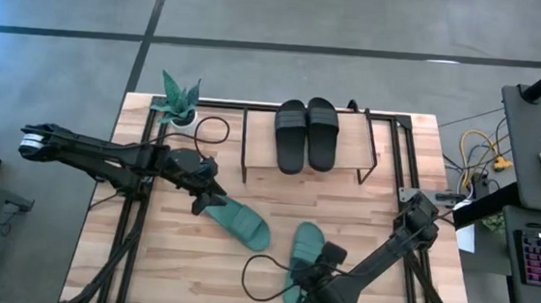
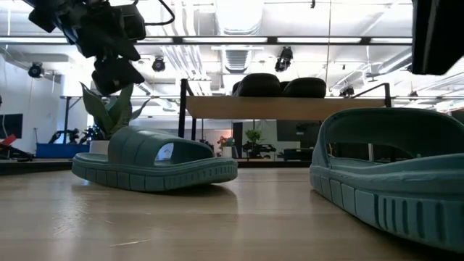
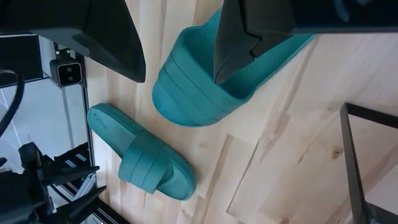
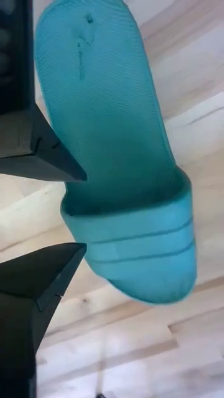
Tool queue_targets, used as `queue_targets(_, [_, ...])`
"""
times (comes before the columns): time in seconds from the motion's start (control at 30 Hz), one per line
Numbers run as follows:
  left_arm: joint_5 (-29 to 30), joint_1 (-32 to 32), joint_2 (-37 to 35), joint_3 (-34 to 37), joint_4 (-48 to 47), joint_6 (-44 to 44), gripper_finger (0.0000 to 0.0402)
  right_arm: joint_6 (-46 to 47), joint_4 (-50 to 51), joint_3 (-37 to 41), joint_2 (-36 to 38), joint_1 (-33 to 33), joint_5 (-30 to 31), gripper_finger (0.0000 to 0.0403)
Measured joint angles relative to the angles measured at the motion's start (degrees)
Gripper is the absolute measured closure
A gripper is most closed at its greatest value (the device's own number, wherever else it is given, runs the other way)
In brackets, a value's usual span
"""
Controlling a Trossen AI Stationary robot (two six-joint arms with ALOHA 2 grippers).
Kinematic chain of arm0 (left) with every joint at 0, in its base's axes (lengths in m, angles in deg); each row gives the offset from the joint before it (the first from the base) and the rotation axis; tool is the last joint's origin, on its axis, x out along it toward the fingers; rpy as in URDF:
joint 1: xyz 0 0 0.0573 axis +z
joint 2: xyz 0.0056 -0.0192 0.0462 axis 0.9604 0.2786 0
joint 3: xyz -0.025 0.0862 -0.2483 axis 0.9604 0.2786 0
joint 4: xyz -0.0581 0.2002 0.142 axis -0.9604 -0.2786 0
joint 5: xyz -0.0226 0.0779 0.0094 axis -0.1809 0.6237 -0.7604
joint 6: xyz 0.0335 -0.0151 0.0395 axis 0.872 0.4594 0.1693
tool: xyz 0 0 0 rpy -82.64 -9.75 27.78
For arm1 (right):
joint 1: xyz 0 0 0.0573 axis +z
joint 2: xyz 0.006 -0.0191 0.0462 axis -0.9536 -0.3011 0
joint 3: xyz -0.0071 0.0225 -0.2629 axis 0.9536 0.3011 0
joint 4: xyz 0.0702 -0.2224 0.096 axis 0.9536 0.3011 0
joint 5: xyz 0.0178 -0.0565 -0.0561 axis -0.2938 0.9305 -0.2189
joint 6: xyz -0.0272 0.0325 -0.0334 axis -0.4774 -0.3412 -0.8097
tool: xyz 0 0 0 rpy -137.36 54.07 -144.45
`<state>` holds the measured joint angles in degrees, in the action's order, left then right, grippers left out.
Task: Pick and place slides into the shelf
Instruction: Move the right green slide to the center of the table
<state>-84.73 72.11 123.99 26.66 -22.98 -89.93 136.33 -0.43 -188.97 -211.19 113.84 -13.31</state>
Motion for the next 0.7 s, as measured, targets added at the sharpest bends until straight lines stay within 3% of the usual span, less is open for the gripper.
queue_targets(0.3, [0.07,0.00,0.00,0.07,1.89,1.43,0.0226,-6.98,-0.47,0.54,0.00,-0.11,0.47,0.0238])
queue_targets(0.7, [0.09,0.00,0.00,2.12,2.04,1.35,0.0226,-14.69,-7.17,5.00,0.00,-2.50,0.51,0.0194])
